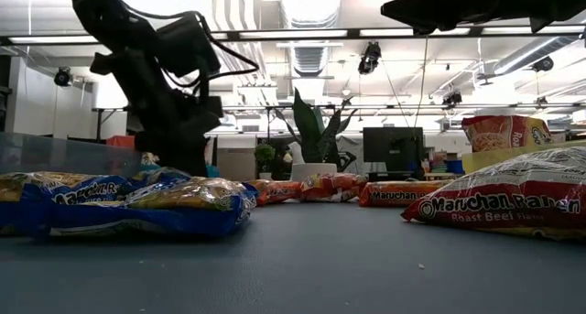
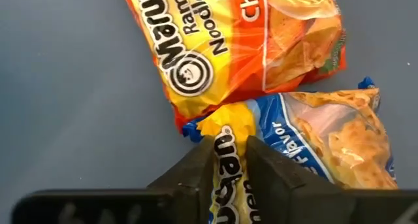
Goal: Sort Maruchan noodles
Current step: Put the blue noodle pack into the black bin
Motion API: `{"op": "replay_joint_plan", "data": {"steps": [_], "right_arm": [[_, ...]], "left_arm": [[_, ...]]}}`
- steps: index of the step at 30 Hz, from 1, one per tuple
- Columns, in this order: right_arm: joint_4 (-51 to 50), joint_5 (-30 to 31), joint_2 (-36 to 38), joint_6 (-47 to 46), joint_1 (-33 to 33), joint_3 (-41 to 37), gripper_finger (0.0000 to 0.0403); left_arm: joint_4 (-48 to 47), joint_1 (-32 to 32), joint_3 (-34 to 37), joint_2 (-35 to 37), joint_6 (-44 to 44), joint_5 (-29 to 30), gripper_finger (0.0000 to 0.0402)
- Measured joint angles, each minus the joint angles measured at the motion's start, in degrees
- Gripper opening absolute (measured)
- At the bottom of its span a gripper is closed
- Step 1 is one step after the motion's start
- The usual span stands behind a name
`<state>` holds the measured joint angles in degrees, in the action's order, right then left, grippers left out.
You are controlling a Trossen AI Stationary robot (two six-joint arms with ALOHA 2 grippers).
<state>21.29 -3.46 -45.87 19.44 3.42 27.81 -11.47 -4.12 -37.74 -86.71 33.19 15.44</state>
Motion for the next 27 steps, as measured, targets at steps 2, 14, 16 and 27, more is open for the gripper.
{"op": "replay_joint_plan", "data": {"steps": [2, 14, 16, 27], "right_arm": [[0.0, 0.0, 0.0, 0.0, 0.0, 0.0, 0.0043], [0.0, 0.0, 0.0, 0.1, 0.0, 0.0, 0.0043], [0.0, 0.0, 0.0, 0.5, 0.0, 0.0, 0.0043], [1.5, 0.1, 0.0, 1.6, 0.0, 0.0, 0.0043]], "left_arm": [[-0.2, 0.0, -0.7, -0.2, -0.4, -0.2, 0.0041], [-0.1, 1.9, -4.1, 0.3, -6.1, -1.4, 0.0000], [-0.2, 3.3, -5.1, 0.3, -9.1, -1.4, 0.0000], [-1.7, 8.4, -13.1, 0.4, -12.2, -1.0, 0.0000]]}}
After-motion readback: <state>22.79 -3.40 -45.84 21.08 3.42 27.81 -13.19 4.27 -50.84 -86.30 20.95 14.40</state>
